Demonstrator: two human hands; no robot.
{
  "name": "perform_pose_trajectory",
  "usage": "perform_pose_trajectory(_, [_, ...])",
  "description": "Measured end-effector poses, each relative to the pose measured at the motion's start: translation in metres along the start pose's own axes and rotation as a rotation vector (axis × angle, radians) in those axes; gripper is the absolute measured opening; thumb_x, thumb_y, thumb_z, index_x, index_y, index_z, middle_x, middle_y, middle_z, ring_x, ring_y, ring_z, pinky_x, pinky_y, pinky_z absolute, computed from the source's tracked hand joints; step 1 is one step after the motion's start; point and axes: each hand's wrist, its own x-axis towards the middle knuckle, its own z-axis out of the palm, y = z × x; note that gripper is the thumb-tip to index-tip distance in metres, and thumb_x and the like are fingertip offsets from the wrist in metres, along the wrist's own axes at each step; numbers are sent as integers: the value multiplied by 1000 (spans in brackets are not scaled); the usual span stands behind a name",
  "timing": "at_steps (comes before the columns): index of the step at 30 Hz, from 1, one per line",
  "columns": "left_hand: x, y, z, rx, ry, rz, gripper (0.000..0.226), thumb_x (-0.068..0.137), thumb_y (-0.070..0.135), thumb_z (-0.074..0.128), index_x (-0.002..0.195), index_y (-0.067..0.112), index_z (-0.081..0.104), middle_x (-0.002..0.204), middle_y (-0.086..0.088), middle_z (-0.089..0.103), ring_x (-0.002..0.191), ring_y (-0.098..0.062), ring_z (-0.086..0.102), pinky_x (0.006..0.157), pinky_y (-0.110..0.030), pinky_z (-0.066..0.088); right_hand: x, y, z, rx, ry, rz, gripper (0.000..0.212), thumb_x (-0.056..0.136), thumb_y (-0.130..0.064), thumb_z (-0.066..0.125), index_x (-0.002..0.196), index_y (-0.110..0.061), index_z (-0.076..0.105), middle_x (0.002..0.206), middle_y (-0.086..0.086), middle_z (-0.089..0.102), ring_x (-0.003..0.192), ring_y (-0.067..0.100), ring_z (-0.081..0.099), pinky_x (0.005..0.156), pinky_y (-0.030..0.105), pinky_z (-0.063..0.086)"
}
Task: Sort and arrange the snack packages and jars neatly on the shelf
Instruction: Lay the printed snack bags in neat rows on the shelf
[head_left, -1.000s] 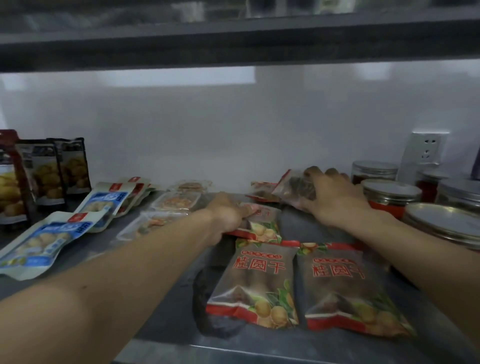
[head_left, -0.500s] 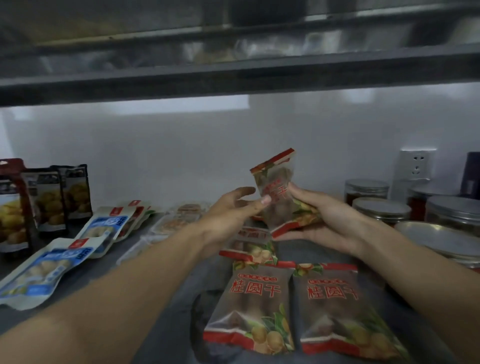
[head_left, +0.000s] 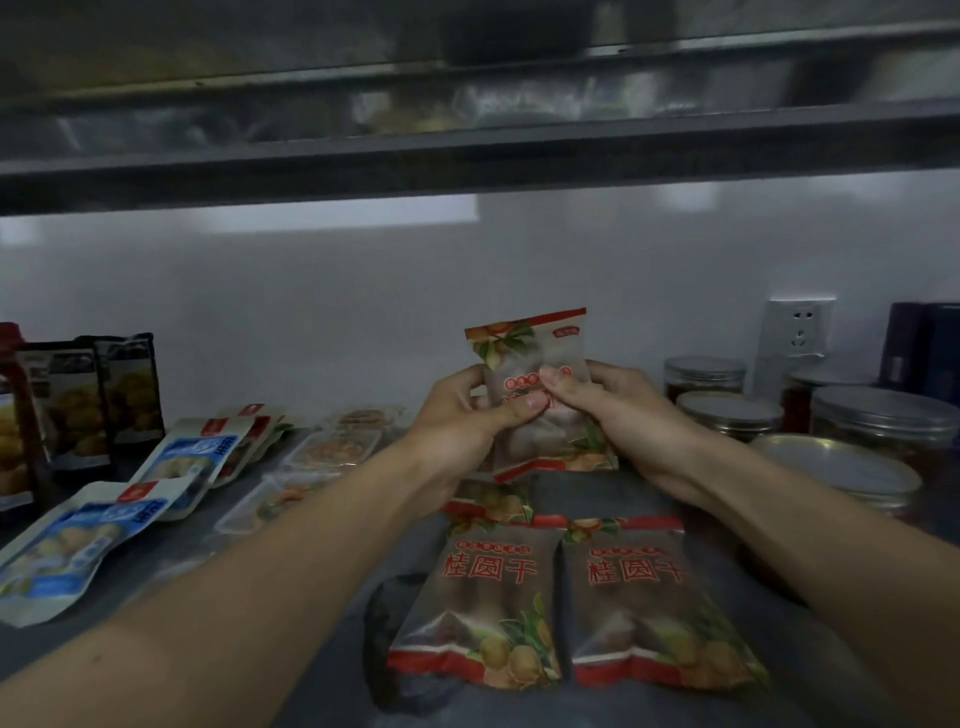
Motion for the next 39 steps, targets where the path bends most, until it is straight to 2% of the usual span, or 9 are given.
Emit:
perform_pose_trajectory(4, [-3,-1,2,38,-32,-30,32,85,30,68,114,17,65,97,-2,75,86,-16,73,64,-23,57,-5,2,-5,-14,40,-5,29,90,-33,63,111,-14,70,102,2,76,94,17,72,86,30,57])
perform_pose_trajectory(7, [-1,-2,6,55,39,-34,32,85,34,67,111,16,68,95,-1,75,84,-15,73,67,-26,59,-4,2,-5,18,76,14,30,83,-36,68,103,-14,73,97,4,76,93,20,72,91,38,55])
perform_pose_trajectory(13, [1,0,12,121,79,-23,29,85,36,67,107,16,71,95,3,74,88,-14,67,79,-30,53,-7,1,-8,53,88,12,71,71,-42,73,113,13,59,103,15,74,97,25,71,94,44,54])
perform_pose_trajectory(17, [3,-6,12,116,70,-20,22,86,35,67,93,14,71,82,4,72,85,-16,65,80,-30,51,-10,3,-12,39,135,18,47,82,-32,72,108,7,65,98,13,75,92,26,72,90,46,55])
perform_pose_trajectory(22, [2,-7,14,150,77,38,19,90,20,63,84,2,67,54,9,63,54,-4,60,54,-17,47,-13,6,-12,53,118,60,50,84,-29,71,114,10,60,97,9,76,92,23,73,91,43,55])
perform_pose_trajectory(26, [1,-9,15,231,68,85,29,94,20,59,94,-8,66,75,-24,65,63,-26,58,65,-38,48,-15,6,-14,69,83,79,30,85,-25,72,110,-9,69,100,9,75,90,22,73,85,38,58])
perform_pose_trajectory(32, [2,-13,18,329,74,129,17,94,16,58,98,5,71,91,-10,74,86,-21,71,81,-38,58,-13,12,-15,27,111,65,29,83,-26,74,109,-14,71,99,7,76,92,19,73,88,39,57])
perform_pose_trajectory(34, [4,-14,17,332,105,142,18,91,16,64,92,-1,68,89,-16,72,85,-25,70,77,-41,58,-13,13,-16,32,127,58,30,83,-25,74,110,-14,71,100,6,75,92,18,73,85,36,58])
perform_pose_trajectory(39, [2,-12,19,185,137,136,34,67,15,84,94,3,68,74,-1,70,73,-16,72,61,-23,56,-12,12,-20,168,131,72,34,84,-21,72,116,-10,67,102,8,75,90,18,73,71,28,59])
